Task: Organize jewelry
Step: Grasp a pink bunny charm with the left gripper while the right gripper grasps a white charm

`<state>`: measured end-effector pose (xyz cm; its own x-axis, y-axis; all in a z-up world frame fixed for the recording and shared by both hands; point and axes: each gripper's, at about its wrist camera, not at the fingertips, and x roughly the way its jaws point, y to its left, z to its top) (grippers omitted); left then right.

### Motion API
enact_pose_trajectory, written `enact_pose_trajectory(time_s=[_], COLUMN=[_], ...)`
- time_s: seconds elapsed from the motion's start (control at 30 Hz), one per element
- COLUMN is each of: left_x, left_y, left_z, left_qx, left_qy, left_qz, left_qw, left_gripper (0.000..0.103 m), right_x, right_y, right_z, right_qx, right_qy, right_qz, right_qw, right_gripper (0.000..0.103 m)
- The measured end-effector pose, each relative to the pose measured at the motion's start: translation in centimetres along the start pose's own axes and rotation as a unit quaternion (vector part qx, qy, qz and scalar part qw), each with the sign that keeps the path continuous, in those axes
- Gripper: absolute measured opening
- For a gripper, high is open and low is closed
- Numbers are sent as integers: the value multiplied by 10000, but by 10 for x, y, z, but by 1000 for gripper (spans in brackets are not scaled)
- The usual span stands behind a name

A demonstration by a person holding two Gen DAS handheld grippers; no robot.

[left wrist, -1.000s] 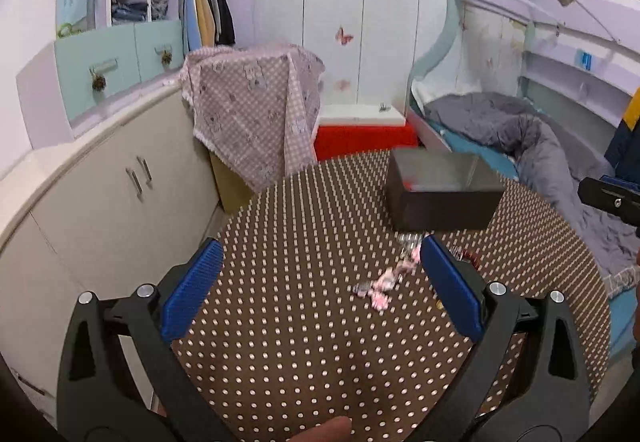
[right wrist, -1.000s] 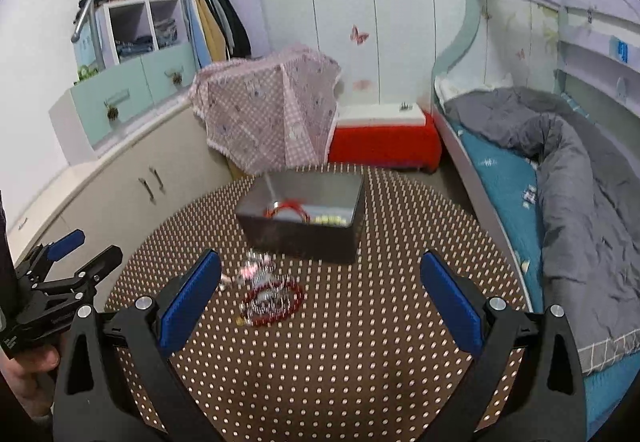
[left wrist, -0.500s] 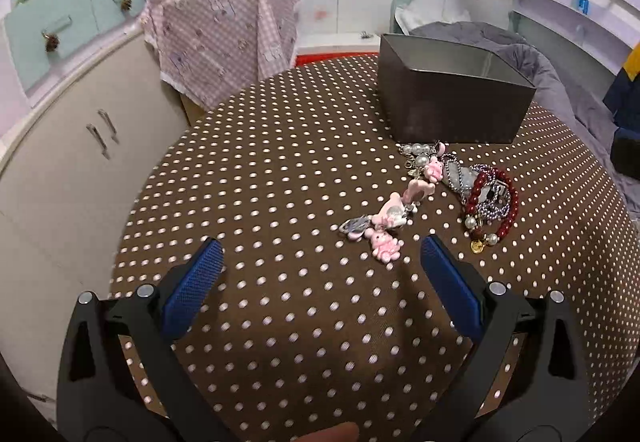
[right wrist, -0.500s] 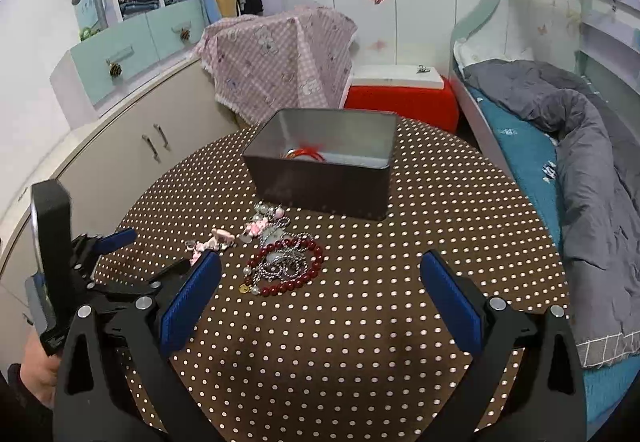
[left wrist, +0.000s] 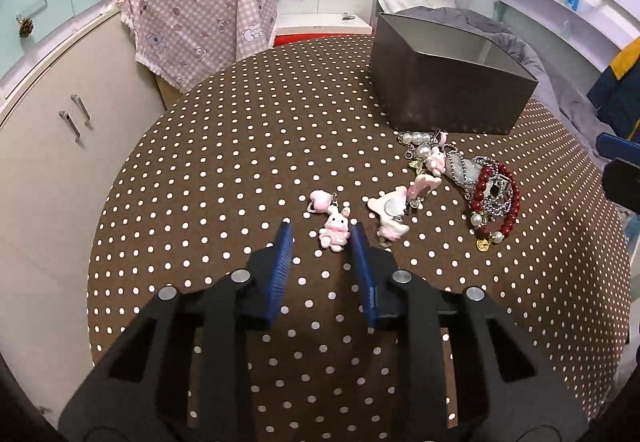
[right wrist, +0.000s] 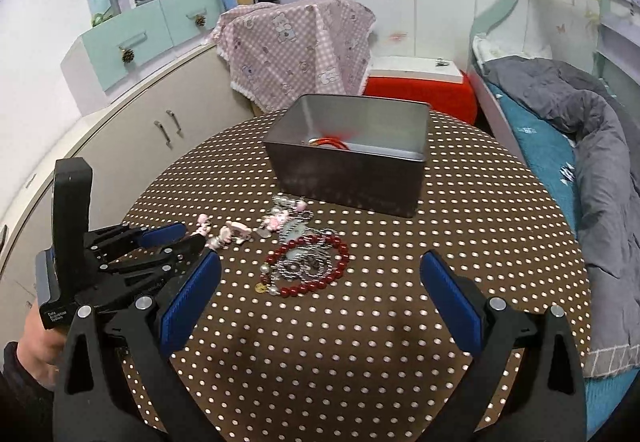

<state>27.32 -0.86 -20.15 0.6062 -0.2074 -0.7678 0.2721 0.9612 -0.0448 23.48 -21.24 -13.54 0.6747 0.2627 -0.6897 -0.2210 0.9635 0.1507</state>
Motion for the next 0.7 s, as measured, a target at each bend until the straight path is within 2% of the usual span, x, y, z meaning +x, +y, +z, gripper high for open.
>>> enact_pose_trajectory(time_s=[0.07, 0.1, 0.13, 0.23, 0.27, 0.33, 0.4, 0.47, 0.7], left_x=[1, 2, 4, 8, 9, 9, 7, 2, -14], left_y=[-1, -2, -4, -5, -4, 0, 5, 9, 22], left_z=[2, 2, 6, 11, 12, 14, 13, 9, -2], left_qx=[32, 59, 76, 119, 119, 39, -43, -104, -240], left_qy=[-5, -1, 1, 17, 11, -5, -27, -69, -186], left_qz=[44, 42, 36, -41, -92, -159, -227, -232, -115], left_qw=[10000, 10000, 10000, 9999, 9999, 9999, 9997, 9997, 9995], left_gripper=[31, 34, 43, 43, 39, 16, 16, 16, 16], right_x=[4, 8, 11, 17, 18, 25, 33, 39, 68], right_y=[4, 7, 10, 18, 20, 24, 28, 33, 62], right_z=[1, 2, 3, 3, 3, 3, 2, 2, 2], right_qx=[-70, -113, -153, -259, -270, -306, -316, -313, -502], right_qy=[22, 46, 71, 114, 127, 208, 300, 373, 692], right_qz=[92, 164, 226, 365, 420, 569, 687, 848, 1227], right_qw=[9999, 9998, 9996, 9989, 9987, 9977, 9967, 9952, 9888], right_gripper=[96, 95, 95, 94, 90, 82, 66, 59, 45])
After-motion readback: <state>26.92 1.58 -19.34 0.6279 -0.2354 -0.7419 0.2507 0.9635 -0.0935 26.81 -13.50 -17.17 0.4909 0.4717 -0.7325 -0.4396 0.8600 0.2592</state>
